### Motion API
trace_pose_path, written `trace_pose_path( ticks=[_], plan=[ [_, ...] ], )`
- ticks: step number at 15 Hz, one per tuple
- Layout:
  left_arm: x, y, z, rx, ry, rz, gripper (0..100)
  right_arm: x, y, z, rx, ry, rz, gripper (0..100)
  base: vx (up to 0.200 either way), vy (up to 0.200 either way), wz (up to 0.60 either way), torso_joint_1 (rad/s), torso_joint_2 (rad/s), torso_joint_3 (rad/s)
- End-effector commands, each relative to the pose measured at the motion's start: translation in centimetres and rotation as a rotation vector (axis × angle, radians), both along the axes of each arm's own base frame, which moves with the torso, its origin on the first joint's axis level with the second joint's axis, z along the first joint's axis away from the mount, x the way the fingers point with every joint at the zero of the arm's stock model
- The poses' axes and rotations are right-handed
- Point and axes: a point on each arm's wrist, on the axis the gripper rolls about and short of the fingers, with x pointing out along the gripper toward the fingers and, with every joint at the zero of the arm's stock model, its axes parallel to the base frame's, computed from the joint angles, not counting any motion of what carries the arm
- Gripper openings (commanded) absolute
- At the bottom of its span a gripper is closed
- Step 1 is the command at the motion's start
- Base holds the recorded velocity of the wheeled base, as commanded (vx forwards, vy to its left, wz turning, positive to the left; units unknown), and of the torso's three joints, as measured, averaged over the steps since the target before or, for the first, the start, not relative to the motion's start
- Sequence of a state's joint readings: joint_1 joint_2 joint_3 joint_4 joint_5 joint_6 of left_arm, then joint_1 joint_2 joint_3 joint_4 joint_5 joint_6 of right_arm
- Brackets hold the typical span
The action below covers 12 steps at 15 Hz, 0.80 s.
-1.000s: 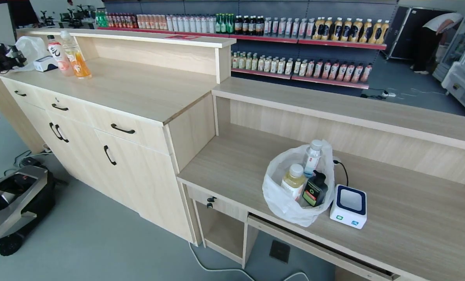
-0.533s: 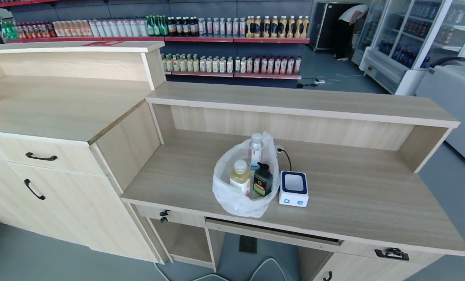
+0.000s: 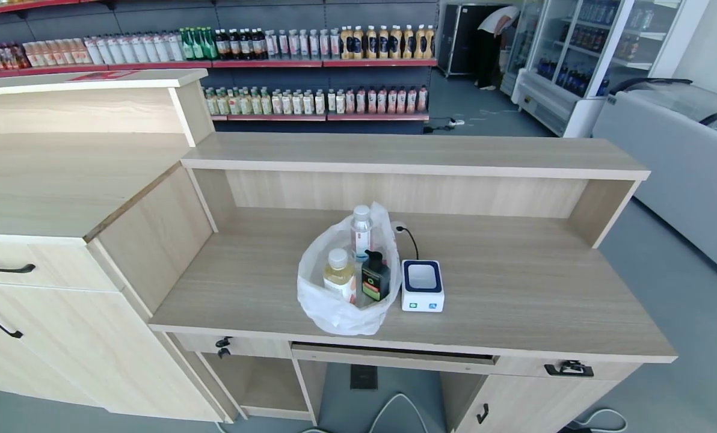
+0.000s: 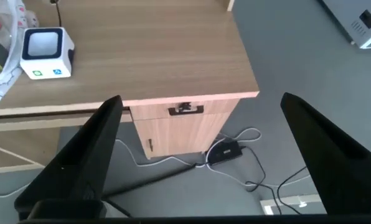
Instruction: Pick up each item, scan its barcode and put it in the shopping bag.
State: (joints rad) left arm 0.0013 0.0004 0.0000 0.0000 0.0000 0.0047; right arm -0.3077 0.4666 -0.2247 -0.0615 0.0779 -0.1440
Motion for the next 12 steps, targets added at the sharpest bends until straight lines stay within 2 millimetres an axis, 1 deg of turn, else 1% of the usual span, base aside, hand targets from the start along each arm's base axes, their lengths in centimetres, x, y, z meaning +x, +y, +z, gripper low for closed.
trace_pose_path(
  ticks=[1, 2, 3, 8, 11, 12],
  plan=[
    [0.0, 0.0, 0.0, 0.0, 0.0, 0.0, 100, -2.7, 0.7, -4.8, -0.024, -0.1, 0.028, 100, 0.0, 0.0, 0.0, 0.0, 0.0, 0.0],
    [0.0, 0.0, 0.0, 0.0, 0.0, 0.0, 100, -2.9, 0.8, -5.8, -0.03, -0.135, 0.059, 100, 0.0, 0.0, 0.0, 0.0, 0.0, 0.0],
    [0.0, 0.0, 0.0, 0.0, 0.0, 0.0, 100, -3.1, 0.7, -5.7, -0.039, -0.166, 0.074, 100, 0.0, 0.0, 0.0, 0.0, 0.0, 0.0],
    [0.0, 0.0, 0.0, 0.0, 0.0, 0.0, 100, -3.6, 0.5, -6.2, -0.027, -0.175, 0.192, 100, 0.0, 0.0, 0.0, 0.0, 0.0, 0.0],
    [0.0, 0.0, 0.0, 0.0, 0.0, 0.0, 100, -4.0, 0.5, -6.4, 0.003, -0.219, 0.221, 100, 0.0, 0.0, 0.0, 0.0, 0.0, 0.0],
    [0.0, 0.0, 0.0, 0.0, 0.0, 0.0, 100, -4.3, 0.5, -6.9, 0.023, -0.216, 0.227, 100, 0.0, 0.0, 0.0, 0.0, 0.0, 0.0]
  ],
)
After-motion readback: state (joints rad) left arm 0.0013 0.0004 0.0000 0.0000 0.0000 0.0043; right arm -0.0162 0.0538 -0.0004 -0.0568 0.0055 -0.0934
